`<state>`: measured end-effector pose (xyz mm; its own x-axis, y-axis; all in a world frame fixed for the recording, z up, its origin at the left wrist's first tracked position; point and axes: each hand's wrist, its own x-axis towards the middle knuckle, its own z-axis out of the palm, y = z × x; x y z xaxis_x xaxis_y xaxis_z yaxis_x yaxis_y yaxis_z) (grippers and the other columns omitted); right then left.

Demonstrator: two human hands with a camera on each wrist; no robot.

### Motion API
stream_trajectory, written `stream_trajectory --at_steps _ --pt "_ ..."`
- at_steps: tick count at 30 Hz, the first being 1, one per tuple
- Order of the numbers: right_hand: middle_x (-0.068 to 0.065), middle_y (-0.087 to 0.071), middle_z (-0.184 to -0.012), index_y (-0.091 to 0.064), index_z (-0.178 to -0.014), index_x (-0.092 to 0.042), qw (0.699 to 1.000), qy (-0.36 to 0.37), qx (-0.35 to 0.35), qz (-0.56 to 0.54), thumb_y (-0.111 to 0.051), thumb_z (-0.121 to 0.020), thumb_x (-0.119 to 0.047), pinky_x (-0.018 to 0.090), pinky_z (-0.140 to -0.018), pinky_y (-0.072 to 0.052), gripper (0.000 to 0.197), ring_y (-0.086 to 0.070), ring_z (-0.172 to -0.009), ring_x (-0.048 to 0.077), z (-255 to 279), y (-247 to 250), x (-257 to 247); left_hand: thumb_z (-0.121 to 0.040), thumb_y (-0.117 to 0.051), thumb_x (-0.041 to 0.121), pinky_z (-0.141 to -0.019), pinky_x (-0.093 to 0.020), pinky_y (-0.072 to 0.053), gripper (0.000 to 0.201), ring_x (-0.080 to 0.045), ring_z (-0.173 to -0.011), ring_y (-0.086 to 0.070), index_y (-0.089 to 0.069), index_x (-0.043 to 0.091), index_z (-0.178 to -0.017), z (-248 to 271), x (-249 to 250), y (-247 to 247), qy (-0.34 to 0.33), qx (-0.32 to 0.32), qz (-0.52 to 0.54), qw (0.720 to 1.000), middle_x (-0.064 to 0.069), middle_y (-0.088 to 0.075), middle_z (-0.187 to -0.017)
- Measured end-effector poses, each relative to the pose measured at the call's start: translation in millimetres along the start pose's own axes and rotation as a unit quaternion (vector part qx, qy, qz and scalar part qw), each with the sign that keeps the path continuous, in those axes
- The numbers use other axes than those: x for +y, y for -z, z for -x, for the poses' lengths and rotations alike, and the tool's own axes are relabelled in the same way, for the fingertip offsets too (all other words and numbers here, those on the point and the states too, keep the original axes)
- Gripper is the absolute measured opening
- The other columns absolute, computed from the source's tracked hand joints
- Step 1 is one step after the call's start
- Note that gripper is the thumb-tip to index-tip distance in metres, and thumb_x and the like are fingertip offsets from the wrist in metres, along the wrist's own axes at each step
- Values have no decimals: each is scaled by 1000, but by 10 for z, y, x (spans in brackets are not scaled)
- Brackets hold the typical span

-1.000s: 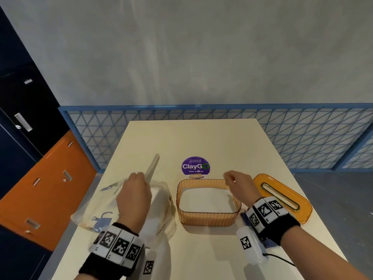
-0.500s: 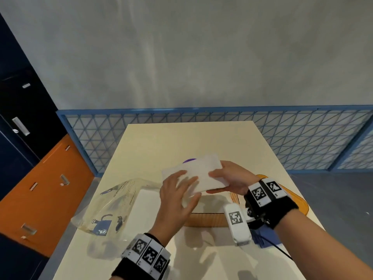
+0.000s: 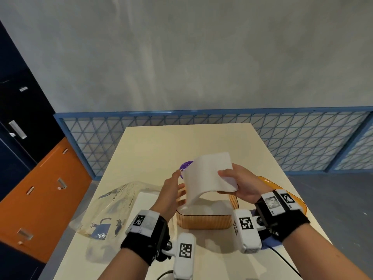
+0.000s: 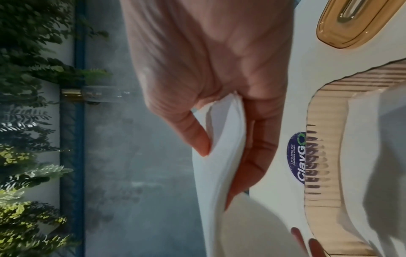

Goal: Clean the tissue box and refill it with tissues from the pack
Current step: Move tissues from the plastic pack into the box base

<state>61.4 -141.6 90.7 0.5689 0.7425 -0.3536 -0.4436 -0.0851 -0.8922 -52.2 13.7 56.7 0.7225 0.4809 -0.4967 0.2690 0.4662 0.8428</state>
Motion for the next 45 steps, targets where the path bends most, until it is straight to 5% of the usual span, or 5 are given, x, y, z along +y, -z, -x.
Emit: stream_trajectory --at_steps 6,9,15,34,45 --pt "6 -64 -99 -56 -108 -16 999 4 30 23 -50 -92 -9 29 -60 -57 19 -61 -86 21 -5 48 -85 -95 -41 49 -78 -37 -56 36 -23 -93 -61 -55 23 -116 -77 -48 69 29 -123 56 990 -5 -63 -98" --pt "7 -61 -100 -55 -110 -15 998 -31 47 35 -56 -91 -19 34 -67 -56 19 -60 -90 22 -22 56 13 -95 -48 39 -59 -28 -53 34 -20 -81 -59 -56 16 -118 -105 -55 8 5 -102 11 995 -6 -62 -94" --pt "7 -63 -115 -56 -114 -12 973 19 136 184 -57 -89 -18 45 -99 -47 25 -59 -108 27 -190 105 200 -93 -42 12 -78 -37 -50 16 -22 -90 -57 -49 11 -108 -189 -107 -15 -147 71 -144 976 -9 -58 -105" --pt "17 -58 -121 -48 -119 -1 897 12 266 353 -46 -89 -2 30 -85 -42 30 -55 -110 29 -442 325 741 -95 -39 10 -101 -39 -32 32 -23 -88 -57 -39 16 -127 -410 -453 -15 -224 135 -401 878 6 -57 -82" --pt "21 -55 -124 -19 -144 -7 800 -62 203 561 -45 -90 0 32 -86 -46 60 -55 -113 33 -493 254 747 -91 -41 4 -106 -55 -27 79 -21 -109 -55 10 17 -149 -612 -539 -101 -143 95 -706 687 -2 -61 -116"
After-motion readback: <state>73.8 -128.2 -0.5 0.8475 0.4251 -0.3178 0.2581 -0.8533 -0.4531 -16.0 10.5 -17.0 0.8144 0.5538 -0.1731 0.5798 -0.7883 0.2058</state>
